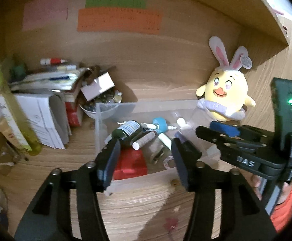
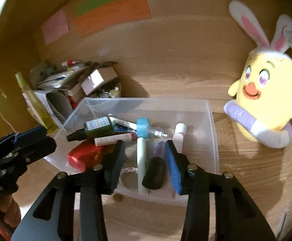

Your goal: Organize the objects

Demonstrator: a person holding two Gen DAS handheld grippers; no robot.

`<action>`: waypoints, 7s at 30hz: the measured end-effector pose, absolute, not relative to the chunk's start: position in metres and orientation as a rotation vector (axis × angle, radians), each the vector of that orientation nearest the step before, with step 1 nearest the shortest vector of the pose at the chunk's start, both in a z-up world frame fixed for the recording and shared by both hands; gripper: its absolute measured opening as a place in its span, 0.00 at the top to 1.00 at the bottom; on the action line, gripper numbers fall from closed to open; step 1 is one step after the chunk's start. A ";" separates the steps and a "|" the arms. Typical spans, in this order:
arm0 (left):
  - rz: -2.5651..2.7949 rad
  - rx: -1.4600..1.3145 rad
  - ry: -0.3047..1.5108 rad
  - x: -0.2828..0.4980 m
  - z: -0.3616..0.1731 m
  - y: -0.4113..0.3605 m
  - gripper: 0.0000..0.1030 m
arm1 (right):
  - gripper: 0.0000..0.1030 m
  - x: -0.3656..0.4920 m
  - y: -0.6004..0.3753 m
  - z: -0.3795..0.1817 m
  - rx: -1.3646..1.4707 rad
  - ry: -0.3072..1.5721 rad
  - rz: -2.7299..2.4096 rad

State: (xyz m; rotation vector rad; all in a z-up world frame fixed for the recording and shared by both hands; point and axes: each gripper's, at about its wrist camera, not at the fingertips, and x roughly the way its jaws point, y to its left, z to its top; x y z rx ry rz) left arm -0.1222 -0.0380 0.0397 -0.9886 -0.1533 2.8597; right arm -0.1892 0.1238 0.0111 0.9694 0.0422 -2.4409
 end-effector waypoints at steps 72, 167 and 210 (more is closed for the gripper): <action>2.749 -1.058 -0.233 -0.061 0.002 -0.056 0.89 | 0.88 -0.128 0.084 -0.048 1.098 0.189 -2.342; 2.854 -1.061 -0.133 -0.088 -0.006 -0.033 0.11 | 0.18 -0.120 0.158 -0.001 0.867 0.125 -2.501; 2.870 -1.054 -0.152 -0.080 -0.004 -0.036 0.10 | 0.17 -0.113 0.157 0.000 0.869 0.108 -2.514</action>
